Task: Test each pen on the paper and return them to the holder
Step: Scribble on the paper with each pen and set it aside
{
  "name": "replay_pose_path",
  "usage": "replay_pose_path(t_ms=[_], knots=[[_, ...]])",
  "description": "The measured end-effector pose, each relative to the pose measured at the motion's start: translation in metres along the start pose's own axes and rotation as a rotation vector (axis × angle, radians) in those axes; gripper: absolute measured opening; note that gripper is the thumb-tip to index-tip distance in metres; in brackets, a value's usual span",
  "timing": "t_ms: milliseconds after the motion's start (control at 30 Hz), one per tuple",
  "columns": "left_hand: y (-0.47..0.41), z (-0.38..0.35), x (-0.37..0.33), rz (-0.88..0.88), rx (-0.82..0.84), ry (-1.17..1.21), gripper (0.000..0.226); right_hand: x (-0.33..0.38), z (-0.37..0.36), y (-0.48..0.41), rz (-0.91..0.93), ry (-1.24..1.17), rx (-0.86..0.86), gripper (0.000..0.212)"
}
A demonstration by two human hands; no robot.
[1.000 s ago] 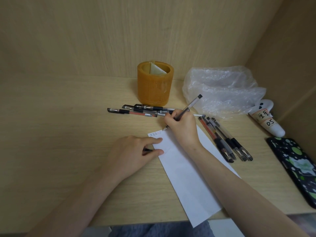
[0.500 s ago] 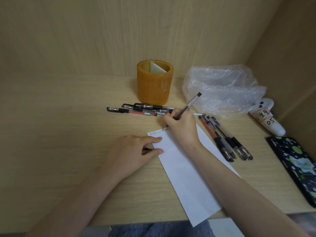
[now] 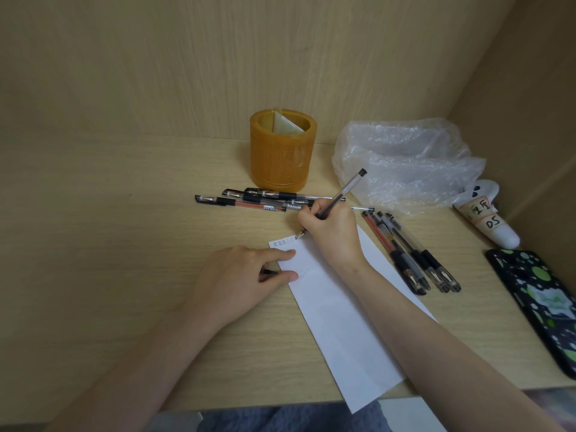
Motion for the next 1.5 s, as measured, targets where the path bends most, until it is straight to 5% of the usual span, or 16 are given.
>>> replay_pose_path(t_ms=[600,733,933,1233,1500], knots=[[0.0,0.002,-0.002,-0.023,-0.037,-0.021,0.04,-0.001,0.002,0.0,-0.01,0.019,-0.016,0.032],[0.0,0.002,-0.001,-0.022,-0.025,-0.015,0.042,-0.011,0.017,-0.006,-0.14,-0.283,-0.109,0.038],[-0.001,0.002,0.001,0.006,-0.015,-0.002,0.04,-0.011,0.012,-0.007,-0.274,-0.461,0.063,0.048],[-0.004,0.01,0.008,0.034,-0.042,0.593,0.038,0.015,0.019,0.007,-0.202,-0.573,0.177,0.027],[-0.004,0.004,-0.004,-0.04,0.044,0.61,0.047,0.023,0.017,0.024,-0.164,-0.545,0.121,0.037]])
Point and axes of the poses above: each hand's wrist, its own y-axis away from the middle knuckle, its own z-axis out of the back of the hand, x = y × z, the point moved 9 cm from there along -y, towards the middle knuckle, and after that the axes turned 7 degrees about y, right-handed, at the moved point
